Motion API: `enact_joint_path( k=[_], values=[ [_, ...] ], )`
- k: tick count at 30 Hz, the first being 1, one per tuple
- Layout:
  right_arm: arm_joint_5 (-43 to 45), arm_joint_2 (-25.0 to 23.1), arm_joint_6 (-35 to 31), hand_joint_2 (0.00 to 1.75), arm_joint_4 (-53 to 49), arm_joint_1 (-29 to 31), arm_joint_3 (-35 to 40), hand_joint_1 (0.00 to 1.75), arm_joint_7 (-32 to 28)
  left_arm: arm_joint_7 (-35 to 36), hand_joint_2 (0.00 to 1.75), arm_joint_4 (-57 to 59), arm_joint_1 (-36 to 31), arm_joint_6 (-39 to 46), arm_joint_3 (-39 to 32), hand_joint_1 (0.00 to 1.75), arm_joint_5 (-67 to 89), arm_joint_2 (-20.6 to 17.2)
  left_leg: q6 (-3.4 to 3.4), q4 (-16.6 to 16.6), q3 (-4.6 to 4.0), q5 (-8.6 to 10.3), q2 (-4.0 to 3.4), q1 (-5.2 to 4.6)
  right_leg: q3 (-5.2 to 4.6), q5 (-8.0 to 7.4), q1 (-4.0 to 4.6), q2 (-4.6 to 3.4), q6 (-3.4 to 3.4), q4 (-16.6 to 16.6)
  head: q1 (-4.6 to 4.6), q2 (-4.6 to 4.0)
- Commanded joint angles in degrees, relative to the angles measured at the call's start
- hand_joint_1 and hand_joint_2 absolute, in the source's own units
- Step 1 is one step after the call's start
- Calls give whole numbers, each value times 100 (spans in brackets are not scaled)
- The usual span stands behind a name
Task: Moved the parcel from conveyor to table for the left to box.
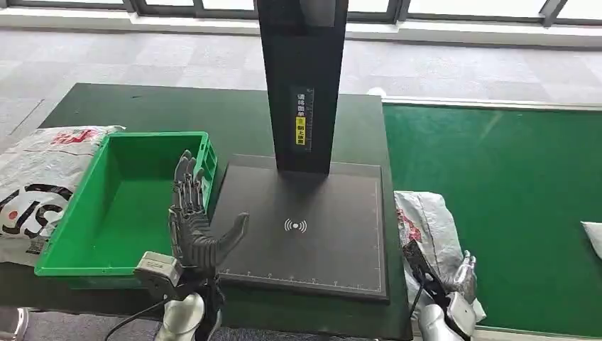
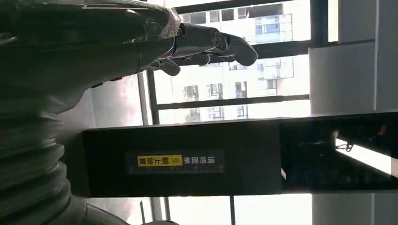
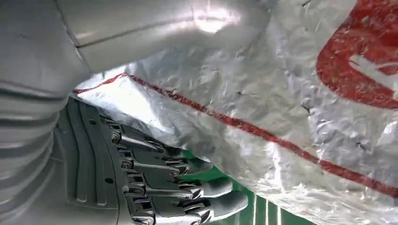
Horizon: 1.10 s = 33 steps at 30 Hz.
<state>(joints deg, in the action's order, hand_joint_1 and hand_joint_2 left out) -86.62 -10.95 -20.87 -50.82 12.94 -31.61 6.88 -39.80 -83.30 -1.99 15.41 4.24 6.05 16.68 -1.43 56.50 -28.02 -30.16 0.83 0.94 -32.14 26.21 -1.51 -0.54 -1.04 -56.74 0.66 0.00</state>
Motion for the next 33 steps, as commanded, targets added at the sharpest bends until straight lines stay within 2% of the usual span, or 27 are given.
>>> enact_joint_path(
  k=[1,12,21,25,33],
  values=[
    [35,119,113,175,540,-17,34,175,29,29,175,251,102,-25,-404,0,14,332,10,-14,8,4,-9,3,11,-9,6,1,8,23,0,0],
    [102,115,158,175,429,-118,44,175,-13,34,175,275,93,-38,-406,0,17,332,16,-11,35,-9,-41,3,28,-9,7,-29,3,26,0,0],
    [164,102,126,175,321,-229,55,175,-52,25,175,364,68,-79,-414,0,23,332,16,-9,45,-9,-38,3,38,-8,8,-27,1,25,0,0],
    [575,-191,-376,175,-537,-410,147,175,-648,-20,175,339,136,-107,-444,0,18,326,22,-11,46,-9,-37,2,39,-9,7,-23,3,27,0,0],
    [582,-231,-321,175,-724,-476,162,175,-619,-20,175,332,143,-114,-451,0,25,329,19,-9,46,-20,-43,-1,36,-1,2,-36,1,17,0,0]
  ],
)
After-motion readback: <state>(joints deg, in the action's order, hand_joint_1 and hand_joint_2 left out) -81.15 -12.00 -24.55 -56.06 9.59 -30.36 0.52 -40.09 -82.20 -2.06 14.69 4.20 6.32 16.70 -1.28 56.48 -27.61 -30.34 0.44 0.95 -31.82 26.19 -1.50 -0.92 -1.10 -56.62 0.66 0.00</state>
